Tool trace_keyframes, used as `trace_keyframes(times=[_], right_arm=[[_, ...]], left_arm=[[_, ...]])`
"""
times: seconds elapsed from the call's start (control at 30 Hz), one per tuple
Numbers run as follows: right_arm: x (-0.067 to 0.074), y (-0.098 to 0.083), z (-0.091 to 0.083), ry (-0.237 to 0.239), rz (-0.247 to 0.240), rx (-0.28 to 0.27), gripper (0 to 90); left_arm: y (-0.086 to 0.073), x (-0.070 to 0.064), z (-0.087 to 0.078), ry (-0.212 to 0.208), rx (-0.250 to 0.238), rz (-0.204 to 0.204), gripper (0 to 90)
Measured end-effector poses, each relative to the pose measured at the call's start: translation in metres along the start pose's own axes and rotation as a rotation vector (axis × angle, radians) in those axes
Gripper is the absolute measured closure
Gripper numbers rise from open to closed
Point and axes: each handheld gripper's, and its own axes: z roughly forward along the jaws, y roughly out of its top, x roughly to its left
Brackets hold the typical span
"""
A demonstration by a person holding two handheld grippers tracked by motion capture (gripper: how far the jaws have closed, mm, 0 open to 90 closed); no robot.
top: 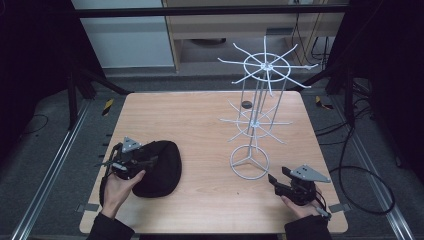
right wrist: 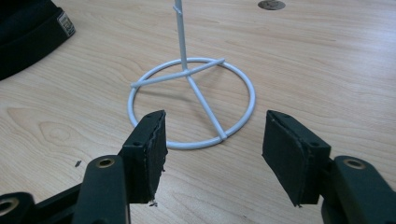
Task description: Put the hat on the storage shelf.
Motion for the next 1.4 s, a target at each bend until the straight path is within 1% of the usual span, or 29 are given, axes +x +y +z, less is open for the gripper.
trace_keyframes(times=[0.03,0.07,0.1,0.17,0.23,0.27,0.33,0.4,0.43,0.47,0.6,0.63,0.7,0.73,0.77,0.8,0.83,0.87,0.97,1.0,1.03,1.1,1.13,1.17,1.23,1.27,1.33,1.37,1.4], right_arm=[[0.0,0.0,0.001,-0.003,-0.005,0.005,39.8],[0.0,0.0,0.001,-0.003,-0.005,0.005,39.8],[0.0,0.0,0.001,0.001,-0.003,0.006,39.8],[0.0,0.0,0.002,0.005,-0.001,0.013,39.9],[0.0,0.0,0.003,0.006,-0.006,0.014,40.0],[-0.001,0.0,0.003,0.003,-0.012,0.018,40.0],[0.0,-0.001,0.004,0.007,-0.009,0.024,40.2],[0.0,-0.001,0.004,0.008,-0.008,0.024,40.3],[0.0,-0.001,0.004,0.009,-0.008,0.025,40.4],[-0.001,-0.001,0.004,0.007,-0.008,0.026,40.5],[0.0,-0.001,0.004,0.007,-0.009,0.031,40.6],[0.0,-0.001,0.005,0.008,-0.008,0.033,40.6],[0.0,-0.001,0.005,0.006,-0.008,0.032,40.6],[0.0,-0.001,0.005,0.006,-0.008,0.032,40.6],[-0.001,-0.001,0.005,0.002,-0.01,0.031,40.5],[-0.002,-0.002,0.005,0.001,-0.007,0.03,40.5],[-0.002,-0.001,0.005,0.002,-0.004,0.031,40.5],[-0.002,-0.001,0.005,0.002,-0.004,0.031,40.5],[-0.003,-0.002,0.006,-0.002,-0.007,0.03,40.5],[-0.003,-0.002,0.006,0.0,-0.003,0.029,40.5],[-0.003,-0.002,0.006,-0.003,-0.004,0.028,40.5],[-0.003,-0.002,0.006,-0.003,-0.005,0.028,40.4],[-0.003,-0.002,0.006,-0.003,-0.001,0.028,40.4],[-0.003,-0.002,0.006,-0.003,-0.001,0.028,40.4],[-0.004,-0.002,0.007,-0.006,0.001,0.029,40.4],[-0.004,-0.002,0.007,-0.007,0.001,0.029,40.4],[-0.004,-0.002,0.006,-0.008,0.001,0.028,40.4],[-0.004,-0.002,0.006,-0.008,0.0,0.028,40.4],[-0.004,-0.002,0.006,-0.008,0.0,0.028,40.4]], left_arm=[[-0.001,0.001,0.002,-0.001,0.01,-0.005,40.5],[-0.001,0.001,0.002,-0.001,0.01,-0.005,41.0],[-0.004,0.004,0.007,0.001,0.03,-0.012,41.0],[-0.008,0.007,0.012,0.002,0.053,-0.011,44.3],[-0.01,0.008,0.015,-0.005,0.066,-0.013,47.6],[-0.011,0.008,0.017,-0.005,0.068,-0.012,50.7],[-0.011,0.006,0.019,0.002,0.082,0.0,62.2],[-0.012,0.005,0.018,0.005,0.08,0.005,72.1],[-0.011,0.004,0.017,0.011,0.072,0.015,72.1],[-0.011,0.003,0.015,0.013,0.065,0.018,74.0],[-0.009,0.003,0.004,0.003,0.003,0.012,77.7],[-0.008,0.003,-0.002,-0.013,-0.034,0.007,78.3],[-0.006,0.001,-0.01,-0.022,-0.075,0.005,78.5],[-0.006,0.001,-0.01,-0.022,-0.075,0.005,78.5],[-0.002,-0.001,-0.02,-0.044,-0.132,-0.001,78.6],[-0.002,-0.001,-0.02,-0.044,-0.132,-0.001,78.6],[0.002,-0.003,-0.031,-0.069,-0.19,-0.008,78.7],[0.002,-0.003,-0.031,-0.069,-0.19,-0.008,78.7],[0.008,-0.01,-0.049,-0.099,-0.283,0.001,78.8],[0.012,-0.015,-0.058,-0.11,-0.328,0.009,78.8],[0.012,-0.015,-0.058,-0.11,-0.328,0.009,78.8],[0.015,-0.02,-0.066,-0.126,-0.37,0.018,78.8],[0.018,-0.026,-0.072,-0.141,-0.401,0.028,78.8],[0.018,-0.026,-0.072,-0.141,-0.401,0.028,78.8],[0.023,-0.034,-0.081,-0.162,-0.448,0.053,78.8],[0.023,-0.034,-0.081,-0.162,-0.448,0.053,78.7],[0.031,-0.04,-0.091,-0.189,-0.498,0.061,78.8],[0.034,-0.042,-0.094,-0.201,-0.515,0.06,78.8],[0.034,-0.042,-0.094,-0.201,-0.515,0.06,78.7]])
